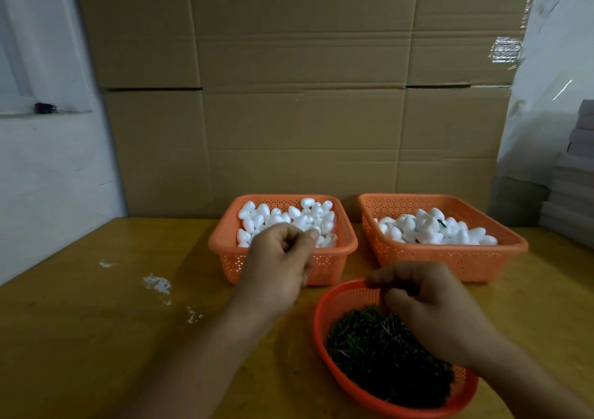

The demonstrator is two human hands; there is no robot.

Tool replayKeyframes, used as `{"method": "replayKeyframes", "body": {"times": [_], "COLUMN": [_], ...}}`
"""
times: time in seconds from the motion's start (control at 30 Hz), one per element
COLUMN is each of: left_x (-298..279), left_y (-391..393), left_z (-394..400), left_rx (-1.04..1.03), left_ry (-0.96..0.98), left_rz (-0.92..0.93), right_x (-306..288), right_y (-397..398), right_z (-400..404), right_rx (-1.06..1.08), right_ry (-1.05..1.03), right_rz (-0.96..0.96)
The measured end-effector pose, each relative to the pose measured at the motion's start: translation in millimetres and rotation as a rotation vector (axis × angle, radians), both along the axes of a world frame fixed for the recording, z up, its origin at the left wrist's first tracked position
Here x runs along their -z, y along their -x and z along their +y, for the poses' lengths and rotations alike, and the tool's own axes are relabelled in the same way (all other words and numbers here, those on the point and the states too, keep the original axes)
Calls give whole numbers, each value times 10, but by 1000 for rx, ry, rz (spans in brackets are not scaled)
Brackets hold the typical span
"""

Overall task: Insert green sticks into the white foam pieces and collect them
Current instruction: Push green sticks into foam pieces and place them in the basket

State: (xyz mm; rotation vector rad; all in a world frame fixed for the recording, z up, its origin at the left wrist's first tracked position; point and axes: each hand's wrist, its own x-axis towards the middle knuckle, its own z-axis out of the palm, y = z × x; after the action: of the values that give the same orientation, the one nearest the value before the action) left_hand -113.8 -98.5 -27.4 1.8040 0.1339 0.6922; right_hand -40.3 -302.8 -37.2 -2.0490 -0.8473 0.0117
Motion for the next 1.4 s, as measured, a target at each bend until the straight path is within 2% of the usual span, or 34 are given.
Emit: {"method": "replayKeyframes", "body": {"times": [0.13, 0.27, 0.43, 0.53, 0.63, 0.77, 1.07, 1.2, 1.4], "left_x": [-234, -301, -265, -114, -11, -24, 77, 86, 74], "left_y": [-325, -705, -1051, -1239, -1359, -1379, -1493, -1516, -1526], "left_z": [435, 851, 1136, 1289, 1405, 1345, 1373, 1357, 1323], "left_rx": [-115, -177, -124, -104, -107, -99, -152, -130, -78], "left_ry": [-117, -387, -961, -1061, -1124, -1110, -1163, -1118, -1186], "left_rz": [84, 461, 861, 1052, 1093, 1164, 1048, 1076, 1080], "right_x": [50, 53, 60, 58, 45, 60, 75, 83, 80], "right_y": [33, 44, 51, 59, 42, 28, 22, 26, 21], "right_z": [25, 15, 27, 14, -6, -2, 9, 3, -3], "right_rx": [-42, -37, -17, -26, -16, -19, -15, -26, -25], "right_ry": [122, 150, 189, 211, 193, 191, 207, 227, 229], "right_rz": [-104, -181, -231, -244, -242, -252, -290, -298, -308]}}
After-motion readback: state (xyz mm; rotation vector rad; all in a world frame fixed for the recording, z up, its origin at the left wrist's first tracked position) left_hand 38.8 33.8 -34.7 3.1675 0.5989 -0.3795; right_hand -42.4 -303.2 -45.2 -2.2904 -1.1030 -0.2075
